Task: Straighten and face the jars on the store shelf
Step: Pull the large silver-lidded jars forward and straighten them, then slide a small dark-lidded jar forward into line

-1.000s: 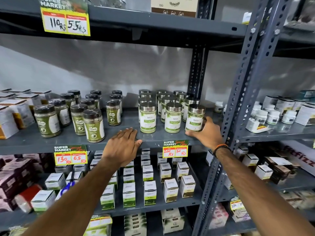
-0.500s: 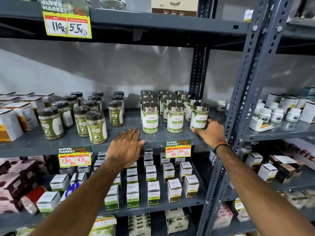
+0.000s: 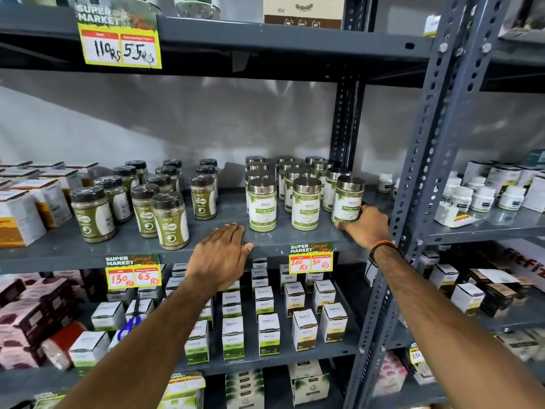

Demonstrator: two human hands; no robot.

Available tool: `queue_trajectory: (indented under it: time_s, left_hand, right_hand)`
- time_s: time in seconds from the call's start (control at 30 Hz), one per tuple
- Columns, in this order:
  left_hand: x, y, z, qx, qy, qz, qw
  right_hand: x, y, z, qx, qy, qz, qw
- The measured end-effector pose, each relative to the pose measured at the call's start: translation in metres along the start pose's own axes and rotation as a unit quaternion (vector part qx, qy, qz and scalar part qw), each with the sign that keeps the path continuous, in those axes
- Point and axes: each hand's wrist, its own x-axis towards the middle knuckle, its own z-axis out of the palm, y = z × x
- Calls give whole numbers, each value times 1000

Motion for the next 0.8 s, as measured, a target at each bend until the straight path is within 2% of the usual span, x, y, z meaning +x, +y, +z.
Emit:
queue_trajectory:
  time_s: [0.13,0.27,0.37,0.57,0.7,0.8]
  left_hand:
    - [1,-1,-1,-3,-5,5,1000]
    - [-7,2,-7,-5,-16,36,999]
    - [-24,5,-11,-12,-6,35,999]
    - [-64,1,-34,-15,22,48,998]
    - [-96,-30,-52,-2,42,57,997]
    - [-123,-71,-65,14,51,46,998]
  right_hand:
    - [-12,2,0,-3,18,-5,1000]
    - [-40,0,-8,-28,82,-15,996]
    - [-65,-12,-16,6,96,-48,994]
    - [-109,-78,-1,74,62,-144,985]
    - [-135,-137,36,124,28,-232,964]
    - [-154,-174,68,164,-12,-257,952]
